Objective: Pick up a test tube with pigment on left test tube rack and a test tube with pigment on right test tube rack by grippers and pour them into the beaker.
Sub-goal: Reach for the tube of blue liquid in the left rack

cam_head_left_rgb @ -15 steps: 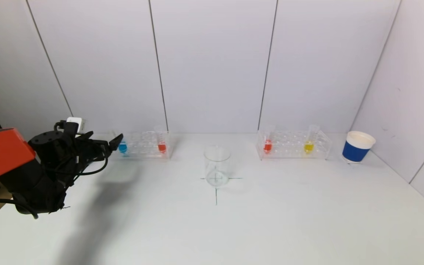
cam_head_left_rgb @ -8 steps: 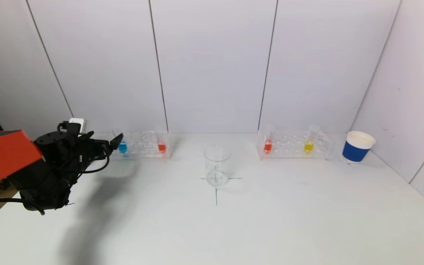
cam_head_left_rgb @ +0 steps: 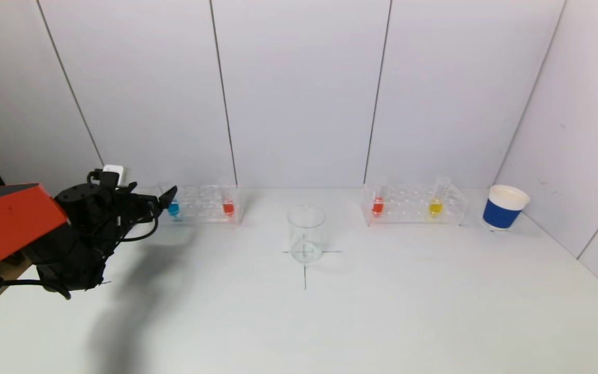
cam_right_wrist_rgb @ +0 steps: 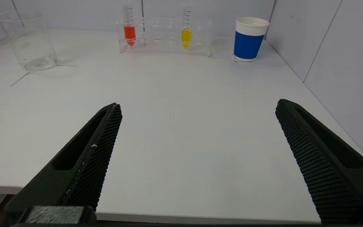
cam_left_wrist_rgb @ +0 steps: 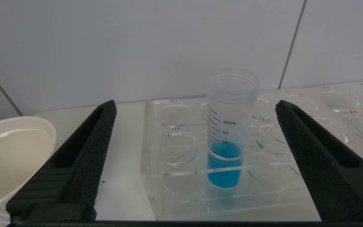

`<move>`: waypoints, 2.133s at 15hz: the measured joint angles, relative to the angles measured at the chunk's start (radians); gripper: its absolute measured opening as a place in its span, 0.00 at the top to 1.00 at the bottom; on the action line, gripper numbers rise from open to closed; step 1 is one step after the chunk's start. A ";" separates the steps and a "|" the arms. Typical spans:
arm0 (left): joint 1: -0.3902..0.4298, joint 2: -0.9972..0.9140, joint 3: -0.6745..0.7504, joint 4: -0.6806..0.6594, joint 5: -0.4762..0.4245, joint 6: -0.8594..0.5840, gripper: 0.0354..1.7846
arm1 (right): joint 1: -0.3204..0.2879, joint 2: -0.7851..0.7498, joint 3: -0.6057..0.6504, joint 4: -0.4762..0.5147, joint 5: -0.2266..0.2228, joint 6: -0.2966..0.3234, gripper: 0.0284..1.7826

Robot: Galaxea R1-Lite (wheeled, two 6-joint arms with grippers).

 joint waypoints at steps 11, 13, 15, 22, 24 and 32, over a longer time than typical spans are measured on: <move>-0.007 0.027 -0.045 0.009 0.002 0.004 0.01 | 0.000 0.000 0.000 0.000 0.000 0.000 0.01; -0.009 0.033 -0.052 0.009 0.003 0.004 0.01 | 0.000 0.000 0.000 0.000 0.000 0.000 0.01; -0.020 0.037 -0.056 0.010 0.008 0.014 0.01 | 0.000 0.000 0.000 0.000 0.000 0.000 0.01; -0.076 0.042 -0.078 0.023 0.076 0.024 0.01 | 0.000 0.000 0.000 0.000 0.000 0.000 0.01; -0.082 0.044 -0.088 0.024 0.099 0.025 0.01 | 0.000 0.000 0.000 0.000 0.000 0.000 0.01; -0.085 0.049 -0.101 0.027 0.105 0.024 0.01 | 0.000 0.000 0.000 0.000 0.000 0.000 0.01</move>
